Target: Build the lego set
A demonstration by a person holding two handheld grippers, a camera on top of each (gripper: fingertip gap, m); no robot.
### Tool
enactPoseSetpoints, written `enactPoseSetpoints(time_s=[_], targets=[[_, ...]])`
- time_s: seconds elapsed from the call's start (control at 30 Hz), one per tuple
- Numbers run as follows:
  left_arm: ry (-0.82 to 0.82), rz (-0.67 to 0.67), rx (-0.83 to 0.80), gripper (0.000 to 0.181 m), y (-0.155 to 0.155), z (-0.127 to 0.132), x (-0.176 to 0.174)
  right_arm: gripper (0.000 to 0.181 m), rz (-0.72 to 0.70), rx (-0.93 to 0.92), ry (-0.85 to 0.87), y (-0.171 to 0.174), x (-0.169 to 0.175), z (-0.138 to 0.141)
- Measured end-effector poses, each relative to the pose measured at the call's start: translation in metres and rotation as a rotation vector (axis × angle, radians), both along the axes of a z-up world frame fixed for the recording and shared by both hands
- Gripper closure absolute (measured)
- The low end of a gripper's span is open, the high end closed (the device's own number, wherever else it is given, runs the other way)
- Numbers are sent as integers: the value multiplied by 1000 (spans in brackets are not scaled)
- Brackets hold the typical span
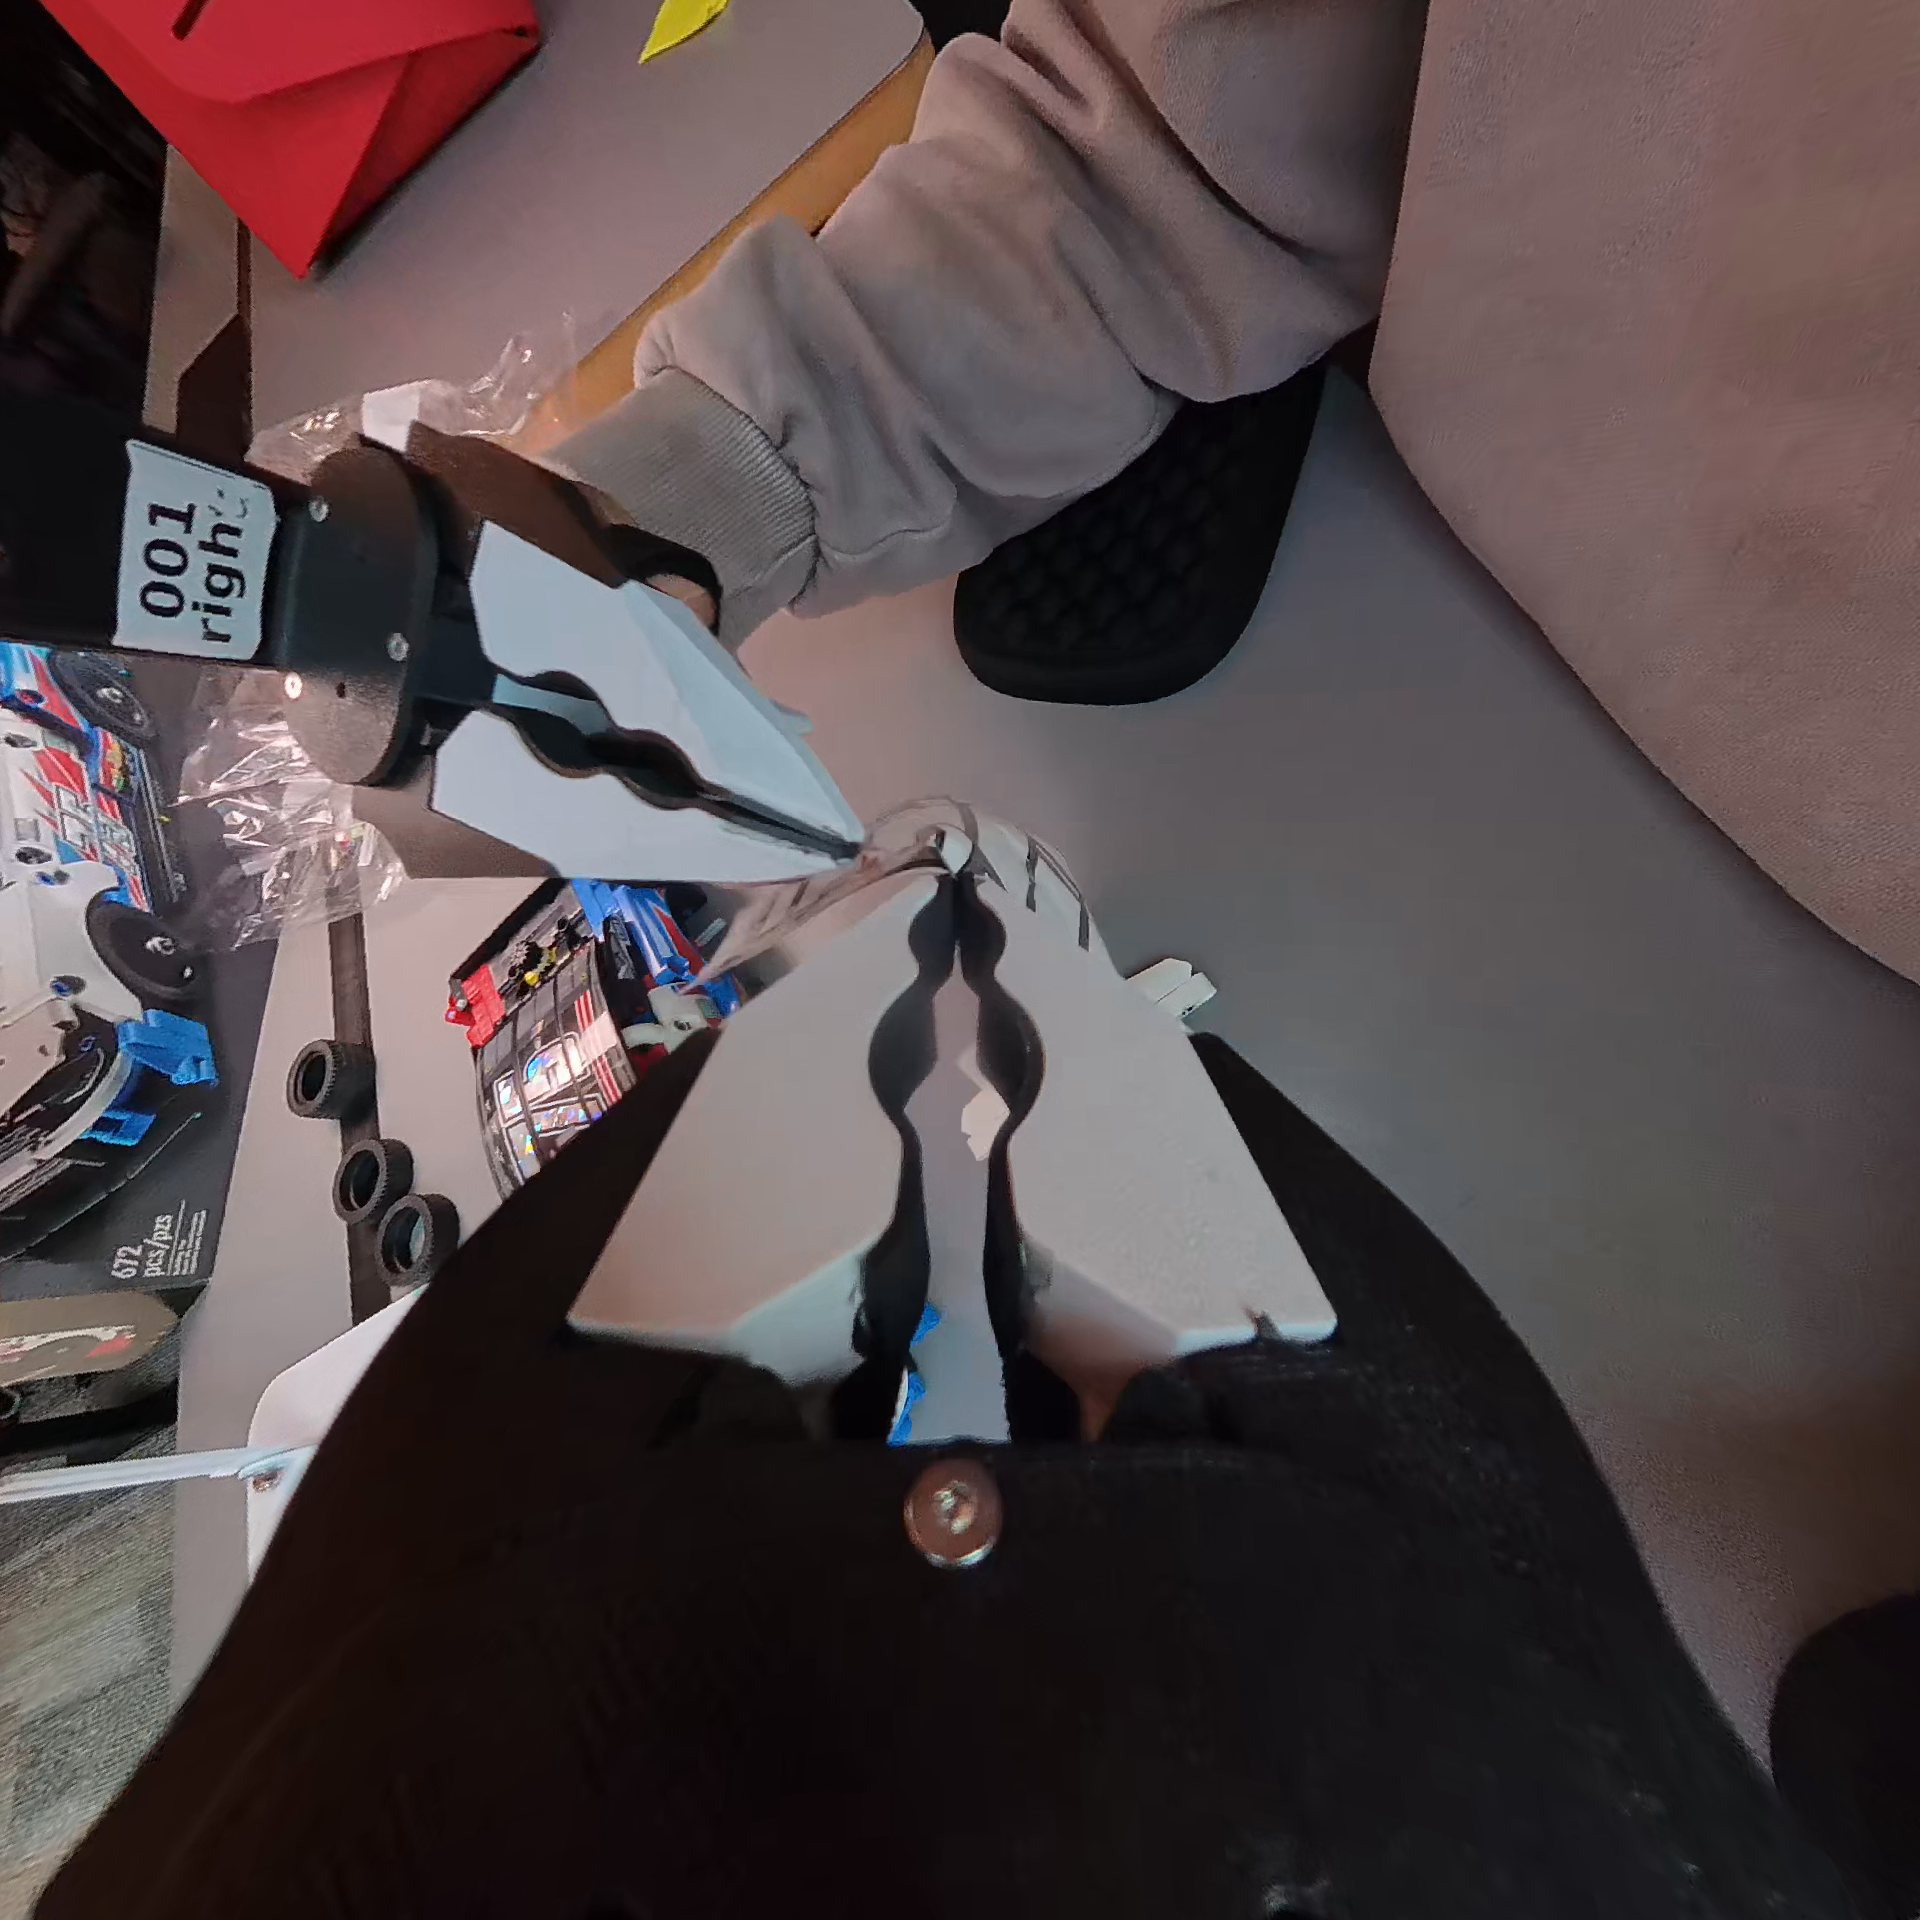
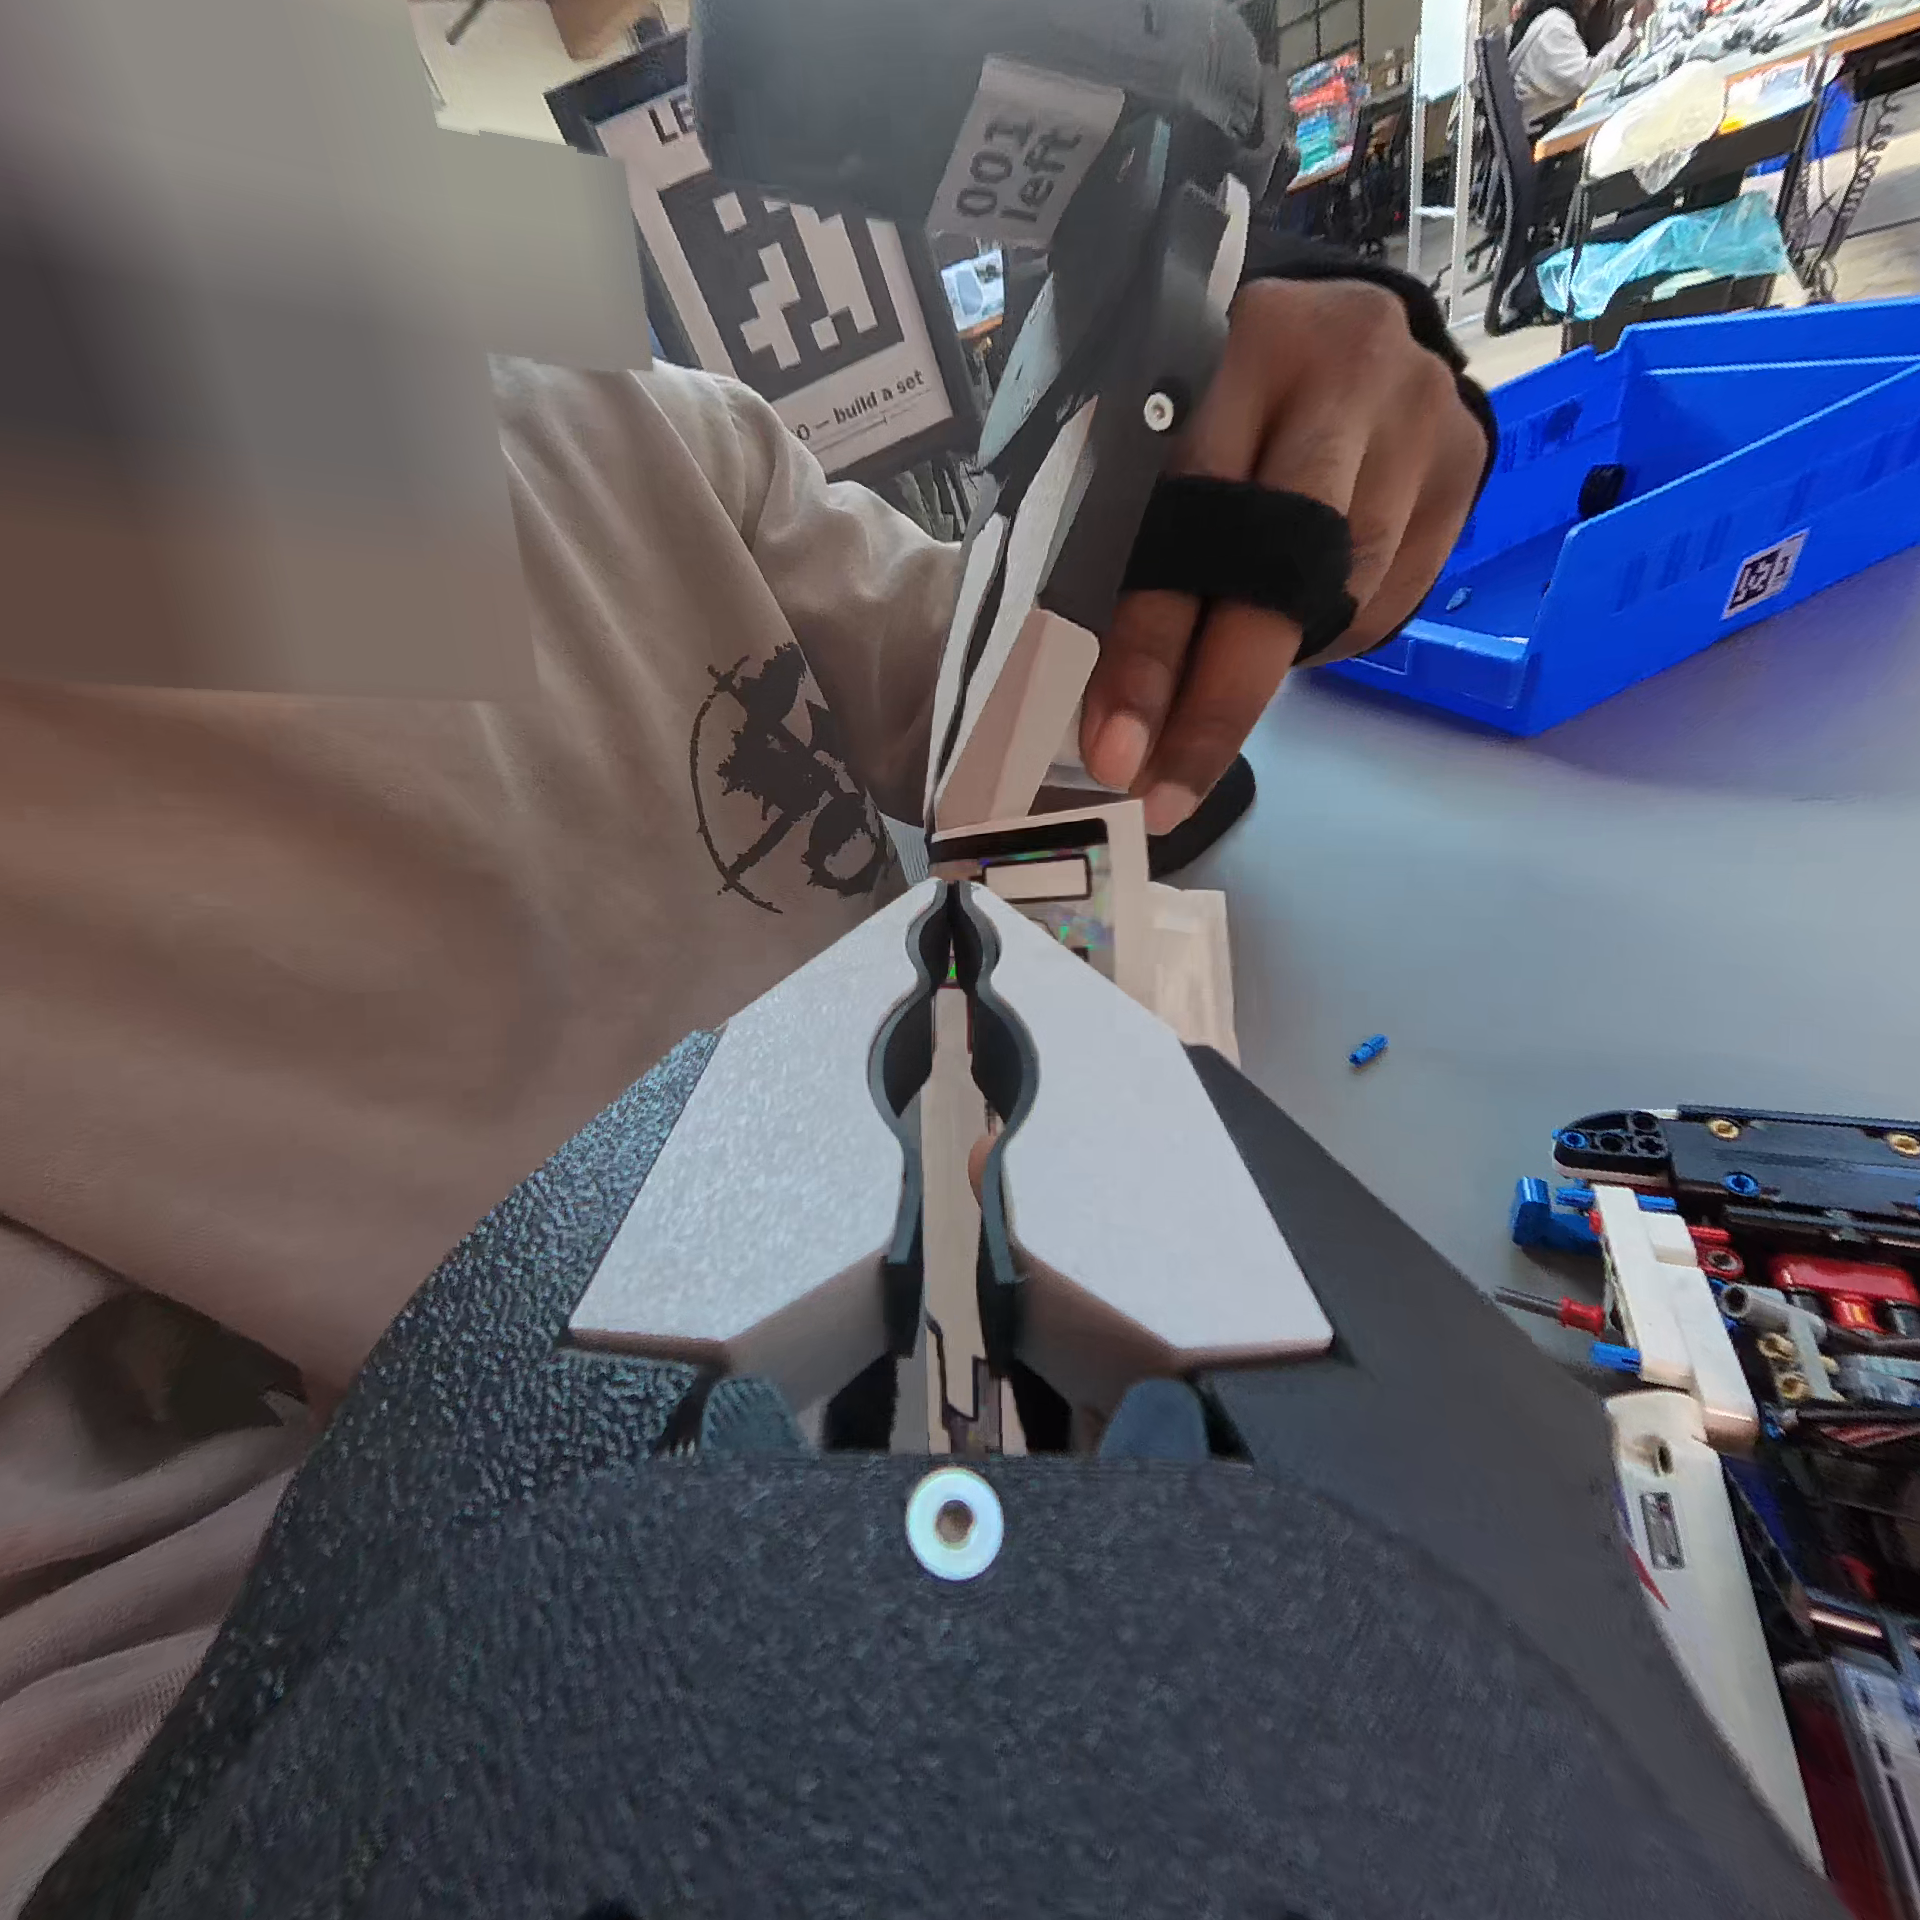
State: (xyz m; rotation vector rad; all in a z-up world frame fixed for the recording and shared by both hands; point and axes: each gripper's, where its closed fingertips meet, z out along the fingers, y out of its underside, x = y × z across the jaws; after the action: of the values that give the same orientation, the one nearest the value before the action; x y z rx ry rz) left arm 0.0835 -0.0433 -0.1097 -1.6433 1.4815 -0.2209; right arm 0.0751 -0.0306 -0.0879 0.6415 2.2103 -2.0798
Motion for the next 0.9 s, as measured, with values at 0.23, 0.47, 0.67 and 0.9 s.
enactPoseSetpoints(time_s=[0.23,0.47,0.67,0.9], targets=[[-11,34,-6,181,4,1,-6,181,-38,57,26,2,-1,-2],[-29,60,0,181,5,7,-15,181,-100,-15,113,15,-2,21],[-158,209,27,181,23,28,-47,181,-213,-130,245,39,-1,58],[-377,314,30,181,25,59,-85,181,-459,-95,360,62,-16,81]])
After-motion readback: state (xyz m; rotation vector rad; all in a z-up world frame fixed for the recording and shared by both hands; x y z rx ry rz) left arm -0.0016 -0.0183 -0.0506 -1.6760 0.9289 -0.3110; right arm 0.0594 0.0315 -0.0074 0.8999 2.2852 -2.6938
